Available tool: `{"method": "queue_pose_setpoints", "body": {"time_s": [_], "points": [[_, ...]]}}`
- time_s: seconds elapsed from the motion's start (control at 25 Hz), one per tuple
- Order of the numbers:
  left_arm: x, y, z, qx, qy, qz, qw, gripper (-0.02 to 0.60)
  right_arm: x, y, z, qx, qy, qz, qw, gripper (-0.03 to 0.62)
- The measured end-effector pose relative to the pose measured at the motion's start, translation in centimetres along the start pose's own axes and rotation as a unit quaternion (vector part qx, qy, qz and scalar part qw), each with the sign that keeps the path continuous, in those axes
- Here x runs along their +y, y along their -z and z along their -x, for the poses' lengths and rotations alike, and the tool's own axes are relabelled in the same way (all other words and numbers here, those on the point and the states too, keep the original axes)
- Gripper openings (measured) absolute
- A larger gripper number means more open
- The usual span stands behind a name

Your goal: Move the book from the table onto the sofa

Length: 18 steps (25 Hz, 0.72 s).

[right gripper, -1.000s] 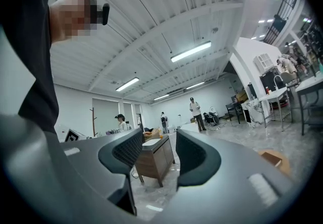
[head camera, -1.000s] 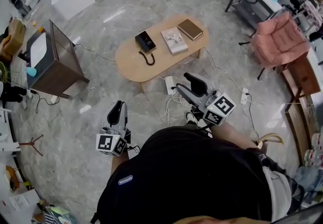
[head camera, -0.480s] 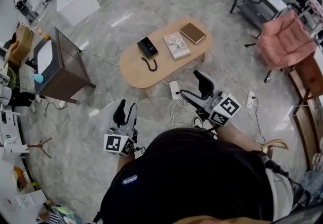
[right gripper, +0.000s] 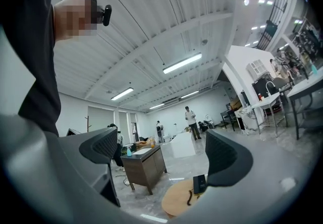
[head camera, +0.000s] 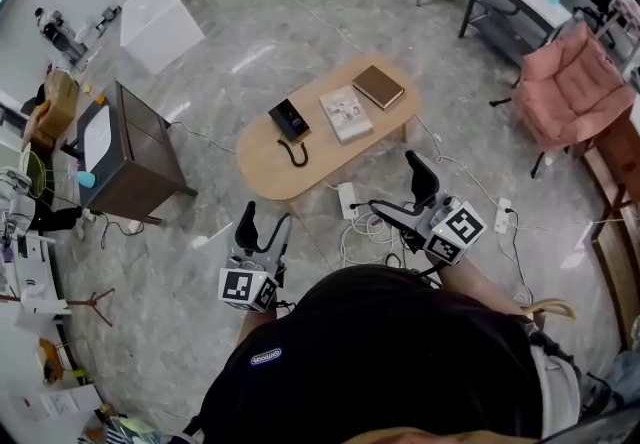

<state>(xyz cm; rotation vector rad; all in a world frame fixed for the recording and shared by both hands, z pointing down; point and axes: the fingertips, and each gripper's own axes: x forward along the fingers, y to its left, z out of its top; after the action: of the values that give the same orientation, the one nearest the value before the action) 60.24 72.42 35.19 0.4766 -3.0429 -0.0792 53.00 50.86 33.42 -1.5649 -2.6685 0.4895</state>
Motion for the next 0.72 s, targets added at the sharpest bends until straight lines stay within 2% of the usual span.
{"method": "queue_pose_setpoints", "body": {"time_s": [0.44,0.72], "points": [[-6.1,1.5,-7.7,0.023,-0.007,-0.016,0.9996,0.336,-8.8,-2.7,7.5,-0.025,0.039,-0.008,0.999,0.561],[-8.7,1.9,-10.2,0.051,-0.024,-0.022,0.9982,0.335,-12.9,-3.5,10.4,-0.028,0.047,-0.02,0.998,0.561]]}}
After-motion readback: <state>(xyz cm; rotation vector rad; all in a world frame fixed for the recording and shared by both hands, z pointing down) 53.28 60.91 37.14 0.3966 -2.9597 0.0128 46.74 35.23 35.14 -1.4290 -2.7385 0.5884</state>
